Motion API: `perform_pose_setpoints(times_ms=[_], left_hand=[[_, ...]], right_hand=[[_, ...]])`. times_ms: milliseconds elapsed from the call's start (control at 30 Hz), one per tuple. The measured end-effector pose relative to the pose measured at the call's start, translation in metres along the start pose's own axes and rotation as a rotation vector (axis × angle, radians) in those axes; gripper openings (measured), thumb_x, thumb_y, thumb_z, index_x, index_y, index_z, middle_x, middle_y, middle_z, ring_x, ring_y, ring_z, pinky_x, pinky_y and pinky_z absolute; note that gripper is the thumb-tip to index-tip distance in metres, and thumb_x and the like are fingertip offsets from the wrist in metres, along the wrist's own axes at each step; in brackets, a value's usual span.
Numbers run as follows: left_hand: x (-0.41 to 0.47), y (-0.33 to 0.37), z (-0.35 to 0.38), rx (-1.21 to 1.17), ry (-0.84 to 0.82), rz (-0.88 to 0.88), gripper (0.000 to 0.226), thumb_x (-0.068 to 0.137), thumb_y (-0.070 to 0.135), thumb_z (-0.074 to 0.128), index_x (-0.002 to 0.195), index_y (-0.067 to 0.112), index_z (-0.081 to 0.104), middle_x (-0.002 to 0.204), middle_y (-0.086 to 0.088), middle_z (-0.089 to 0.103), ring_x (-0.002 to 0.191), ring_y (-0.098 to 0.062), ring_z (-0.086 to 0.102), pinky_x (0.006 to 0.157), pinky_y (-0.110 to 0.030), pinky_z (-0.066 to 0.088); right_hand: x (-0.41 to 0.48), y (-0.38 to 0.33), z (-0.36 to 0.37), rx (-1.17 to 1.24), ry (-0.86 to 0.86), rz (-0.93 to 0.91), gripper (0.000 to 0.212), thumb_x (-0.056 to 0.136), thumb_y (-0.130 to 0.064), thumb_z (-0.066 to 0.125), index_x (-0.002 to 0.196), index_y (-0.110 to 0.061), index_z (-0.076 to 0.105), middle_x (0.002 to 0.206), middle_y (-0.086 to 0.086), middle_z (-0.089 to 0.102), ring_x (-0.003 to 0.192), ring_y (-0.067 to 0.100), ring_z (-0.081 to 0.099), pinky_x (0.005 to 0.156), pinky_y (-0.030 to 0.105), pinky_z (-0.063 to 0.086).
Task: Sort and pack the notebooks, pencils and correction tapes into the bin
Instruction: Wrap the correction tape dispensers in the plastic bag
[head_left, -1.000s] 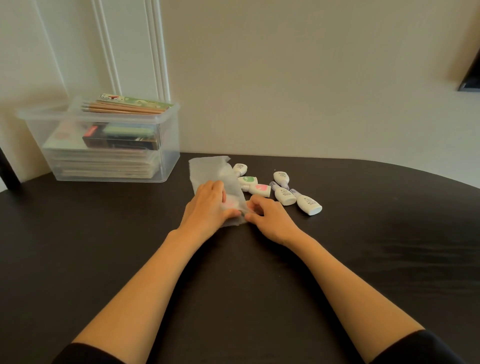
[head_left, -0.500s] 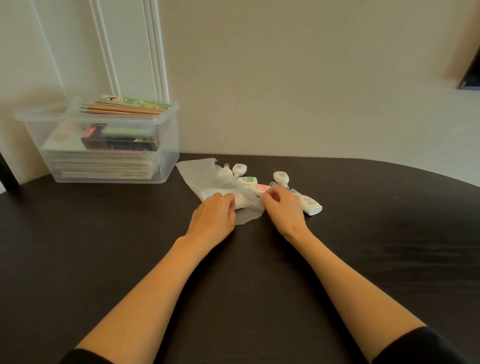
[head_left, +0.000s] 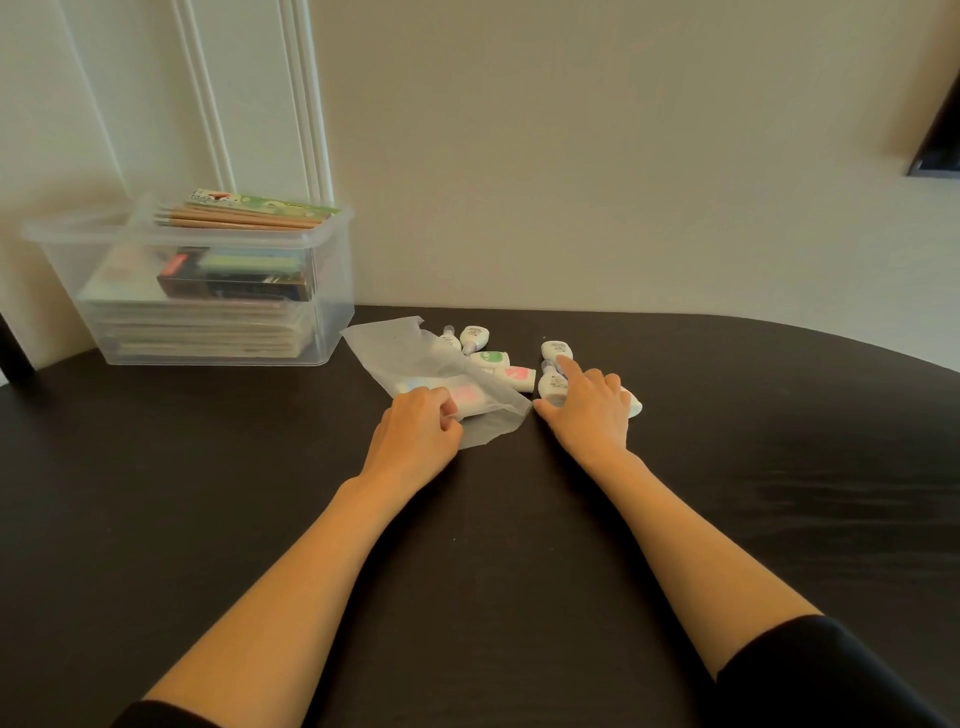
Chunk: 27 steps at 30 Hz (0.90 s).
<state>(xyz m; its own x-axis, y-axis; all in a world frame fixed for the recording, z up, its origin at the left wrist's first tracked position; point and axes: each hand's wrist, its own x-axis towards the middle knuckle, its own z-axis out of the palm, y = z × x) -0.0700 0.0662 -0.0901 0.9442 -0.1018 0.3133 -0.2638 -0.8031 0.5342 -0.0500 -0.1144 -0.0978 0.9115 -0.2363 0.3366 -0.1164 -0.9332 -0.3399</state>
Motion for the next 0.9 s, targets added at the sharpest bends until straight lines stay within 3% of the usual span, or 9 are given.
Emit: perform_pose_setpoints(times_ms=[100,167,333,400,500,567,633,767,900], left_hand=[[-0.002,-0.001,0.0,-0.016,0.02,-0.022,0.011,0.089,0.016,0.054,0.093,0.011,0.063,0.086,-0.002,0.058,0.078,-0.016,0.054,0.062,-0.024,0.039],[-0.001,-0.003,0.0,-0.04,0.031,-0.035,0.011,0.09,0.016,0.053,0.092,0.011,0.063,0.084,-0.002,0.059,0.076,-0.015,0.054,0.059,-0.022,0.039],[-0.001,-0.004,0.0,-0.067,0.073,-0.044,0.01,0.09,0.016,0.052,0.087,0.012,0.061,0.078,-0.001,0.057,0.072,-0.013,0.053,0.053,-0.016,0.035],[-0.001,-0.004,0.0,-0.071,0.09,-0.045,0.011,0.091,0.016,0.052,0.085,0.012,0.06,0.079,-0.002,0.057,0.072,-0.012,0.052,0.052,-0.015,0.034],[-0.001,-0.002,-0.001,-0.098,0.114,-0.052,0.012,0.091,0.015,0.052,0.081,0.012,0.058,0.077,-0.002,0.056,0.067,-0.011,0.05,0.052,-0.013,0.033],[-0.001,-0.002,-0.002,-0.116,0.129,-0.06,0.012,0.091,0.014,0.052,0.08,0.013,0.056,0.076,-0.002,0.055,0.063,-0.01,0.047,0.052,-0.012,0.031],[-0.002,-0.001,-0.002,-0.125,0.139,-0.061,0.012,0.091,0.014,0.051,0.08,0.013,0.055,0.076,-0.001,0.054,0.062,-0.009,0.046,0.052,-0.011,0.03],[-0.003,-0.002,-0.002,-0.121,0.163,-0.049,0.013,0.092,0.013,0.05,0.08,0.012,0.055,0.073,0.0,0.052,0.061,-0.008,0.045,0.052,-0.012,0.03],[-0.002,-0.003,-0.002,-0.124,0.176,-0.052,0.012,0.092,0.013,0.05,0.083,0.01,0.057,0.076,-0.001,0.053,0.063,-0.008,0.045,0.055,-0.016,0.033]], right_hand=[[-0.001,-0.002,0.0,0.03,0.02,-0.058,0.034,0.094,-0.024,0.047,0.124,-0.009,0.051,0.106,0.016,0.059,0.119,0.032,0.046,0.093,0.037,0.038],[-0.002,-0.003,-0.002,0.24,0.076,0.014,0.023,0.095,-0.02,0.043,0.103,-0.003,0.056,0.088,0.014,0.057,0.107,0.032,0.053,0.075,0.032,0.039],[-0.004,-0.002,-0.015,1.022,0.05,0.293,0.013,0.094,-0.016,0.048,0.106,-0.013,0.051,0.102,0.012,0.062,0.049,0.008,0.059,0.044,0.015,0.046],[-0.006,-0.004,-0.023,1.232,0.034,0.331,0.017,0.094,-0.015,0.049,0.108,-0.01,0.057,0.093,0.012,0.065,0.049,0.008,0.06,0.045,0.014,0.047],[-0.011,-0.003,-0.037,1.519,-0.091,0.349,0.014,0.09,-0.01,0.05,0.091,-0.01,0.064,0.068,0.008,0.069,0.05,0.01,0.058,0.043,0.014,0.044],[-0.016,-0.001,-0.042,1.514,-0.271,0.307,0.017,0.088,-0.007,0.047,0.087,-0.004,0.064,0.06,0.01,0.066,0.045,0.009,0.051,0.037,0.014,0.037],[-0.021,-0.003,-0.041,1.325,-0.394,0.255,0.02,0.086,-0.007,0.047,0.087,0.0,0.065,0.06,0.012,0.061,0.039,0.008,0.044,0.034,0.014,0.032],[-0.024,-0.01,-0.034,1.158,-0.42,0.256,0.011,0.088,-0.01,0.054,0.089,-0.002,0.063,0.076,0.016,0.065,0.041,0.009,0.053,0.039,0.015,0.041],[-0.025,-0.013,-0.031,1.283,-0.422,0.401,0.003,0.087,-0.007,0.059,0.087,-0.007,0.056,0.089,0.017,0.065,0.056,0.019,0.069,0.05,0.021,0.054]])
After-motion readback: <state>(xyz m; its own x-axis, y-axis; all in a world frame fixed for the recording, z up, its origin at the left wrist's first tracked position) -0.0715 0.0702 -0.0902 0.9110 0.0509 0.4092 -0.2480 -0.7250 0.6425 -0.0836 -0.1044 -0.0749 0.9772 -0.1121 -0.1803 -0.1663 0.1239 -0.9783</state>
